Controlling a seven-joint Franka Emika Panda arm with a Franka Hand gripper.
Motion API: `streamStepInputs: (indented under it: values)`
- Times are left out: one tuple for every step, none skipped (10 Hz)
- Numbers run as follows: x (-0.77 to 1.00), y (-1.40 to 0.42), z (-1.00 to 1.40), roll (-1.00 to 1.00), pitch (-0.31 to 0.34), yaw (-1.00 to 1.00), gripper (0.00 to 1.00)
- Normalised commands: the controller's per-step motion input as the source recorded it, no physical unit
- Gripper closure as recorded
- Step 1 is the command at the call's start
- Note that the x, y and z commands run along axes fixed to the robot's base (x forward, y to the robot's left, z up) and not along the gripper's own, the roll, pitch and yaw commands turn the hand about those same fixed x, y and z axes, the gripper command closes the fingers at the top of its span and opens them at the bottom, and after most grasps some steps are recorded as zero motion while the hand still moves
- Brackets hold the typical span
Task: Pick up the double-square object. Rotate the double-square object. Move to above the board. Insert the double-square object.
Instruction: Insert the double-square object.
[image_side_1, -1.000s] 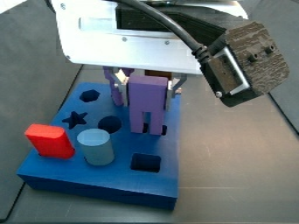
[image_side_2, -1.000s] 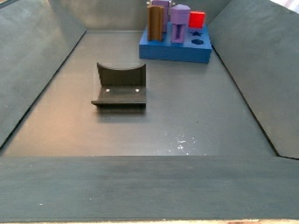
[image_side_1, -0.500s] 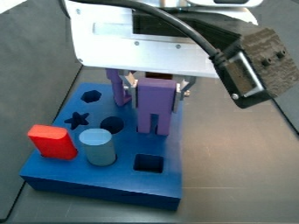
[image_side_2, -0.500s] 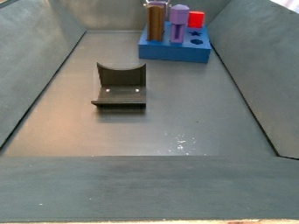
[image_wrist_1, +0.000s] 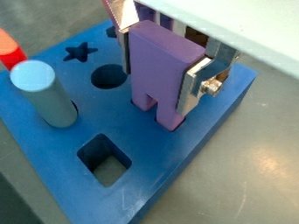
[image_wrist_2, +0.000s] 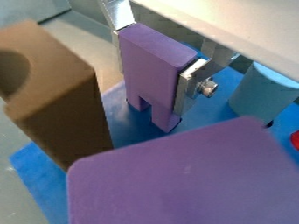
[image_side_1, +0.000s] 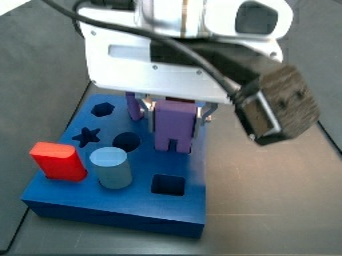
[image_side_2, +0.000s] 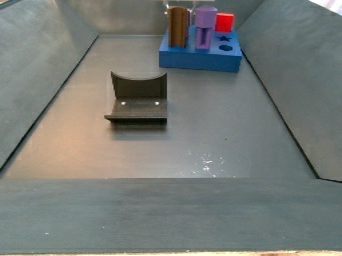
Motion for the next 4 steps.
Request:
streamStepInputs:
  values:
    - [0.00,0.00,-0.34,0.00,-0.003,0.00,1.00]
    - [0.00,0.00,-0.21,-0.21,-0.029,0.00,1.00]
    - [0.08,0.00,-0.08,-0.14,0.000,-0.02,1.00]
    - [0.00,0.00,0.00,0.00,0.000,0.00,1.00]
